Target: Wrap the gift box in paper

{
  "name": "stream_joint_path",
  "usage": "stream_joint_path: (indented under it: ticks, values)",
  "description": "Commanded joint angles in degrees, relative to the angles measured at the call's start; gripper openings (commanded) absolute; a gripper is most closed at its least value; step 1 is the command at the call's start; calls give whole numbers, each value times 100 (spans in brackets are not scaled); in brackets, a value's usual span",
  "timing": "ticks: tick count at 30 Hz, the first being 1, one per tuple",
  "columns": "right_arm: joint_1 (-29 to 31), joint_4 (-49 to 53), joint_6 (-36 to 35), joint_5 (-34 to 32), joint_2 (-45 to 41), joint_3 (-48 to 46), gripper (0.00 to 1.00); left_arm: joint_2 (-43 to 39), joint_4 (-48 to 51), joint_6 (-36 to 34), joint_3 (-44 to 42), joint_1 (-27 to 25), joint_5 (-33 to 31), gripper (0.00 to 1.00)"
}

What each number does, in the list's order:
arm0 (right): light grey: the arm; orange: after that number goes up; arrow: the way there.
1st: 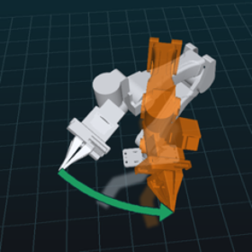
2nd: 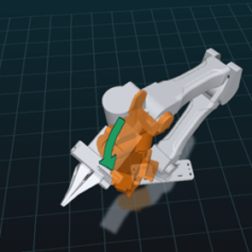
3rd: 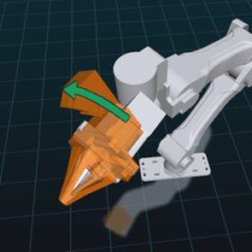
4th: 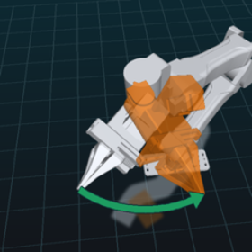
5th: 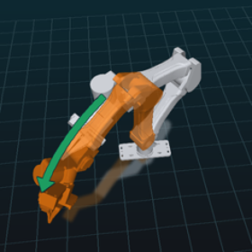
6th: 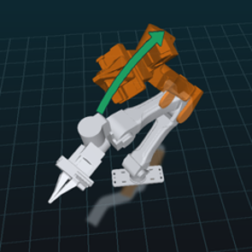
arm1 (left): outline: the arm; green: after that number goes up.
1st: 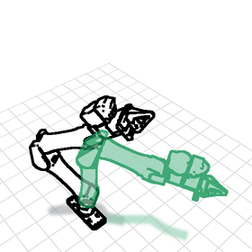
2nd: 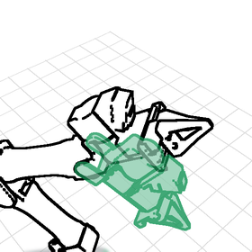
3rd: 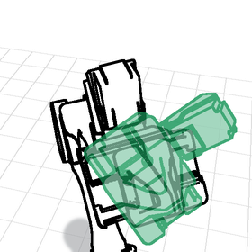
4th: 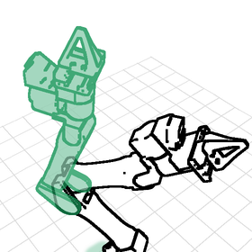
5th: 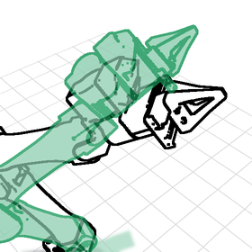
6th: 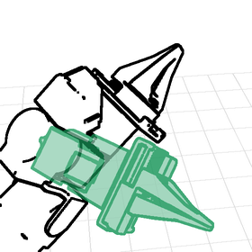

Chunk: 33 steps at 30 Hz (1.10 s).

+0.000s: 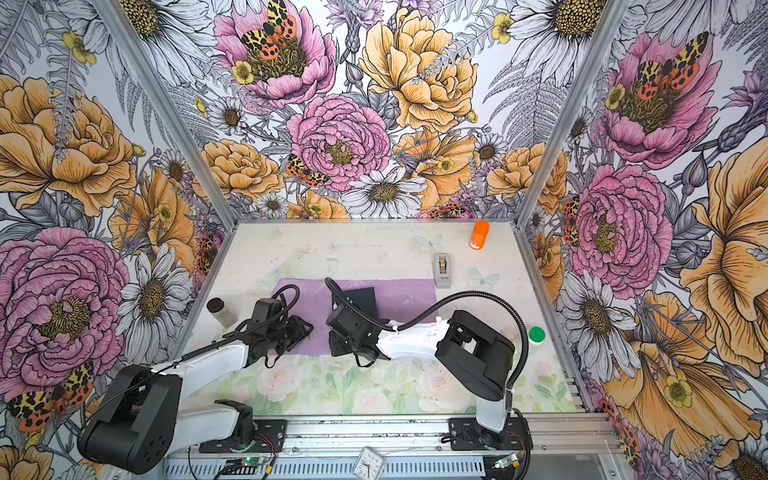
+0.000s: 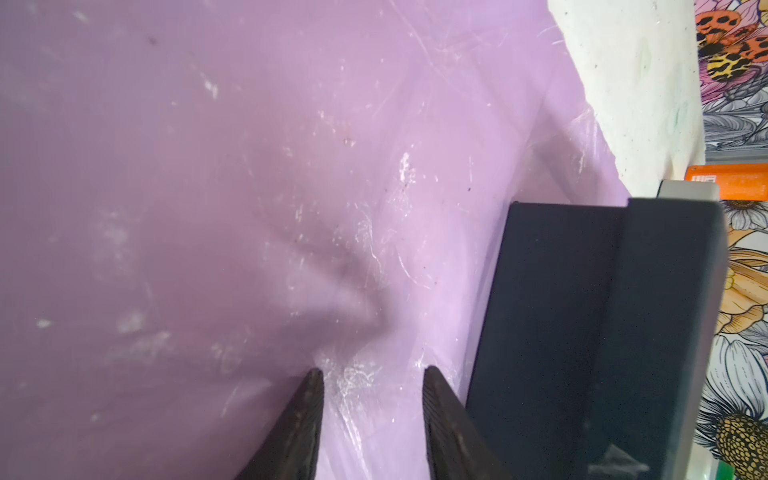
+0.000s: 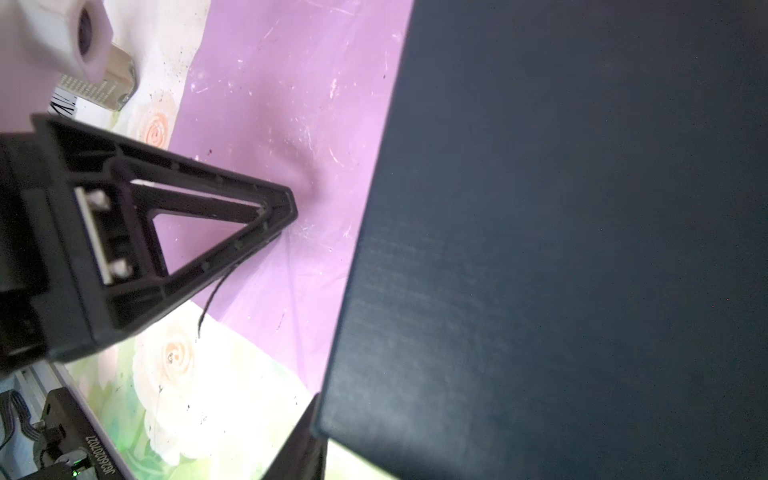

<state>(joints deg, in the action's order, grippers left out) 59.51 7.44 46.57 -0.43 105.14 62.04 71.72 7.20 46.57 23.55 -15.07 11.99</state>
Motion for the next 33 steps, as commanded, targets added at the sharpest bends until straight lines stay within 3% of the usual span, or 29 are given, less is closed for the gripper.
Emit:
stream_joint_path:
  ticks: [1, 9, 16, 24, 28, 33]
  values:
    - [-109, -267, -156, -106, 161, 235, 40, 14, 256, -45, -155, 110, -242, 42]
    - [-205, -375, -305, 64, 340, 524, 43, -61, 334, -94, -158, 178, -263, 41]
    - [-338, -413, -362, 153, -825, -65, 58, -165, 419, -113, -106, 200, -254, 42]
    - [-1701, -117, 188, 963, -1948, -956, 67, -475, 754, -191, 270, 195, -298, 47]
    - [-2196, 243, 142, 1481, -1644, -782, 71, -322, 733, -270, 299, 249, -337, 47]
    - [-2395, 257, 142, 1726, -1013, -472, 71, -77, 601, -271, 231, 277, -300, 46]
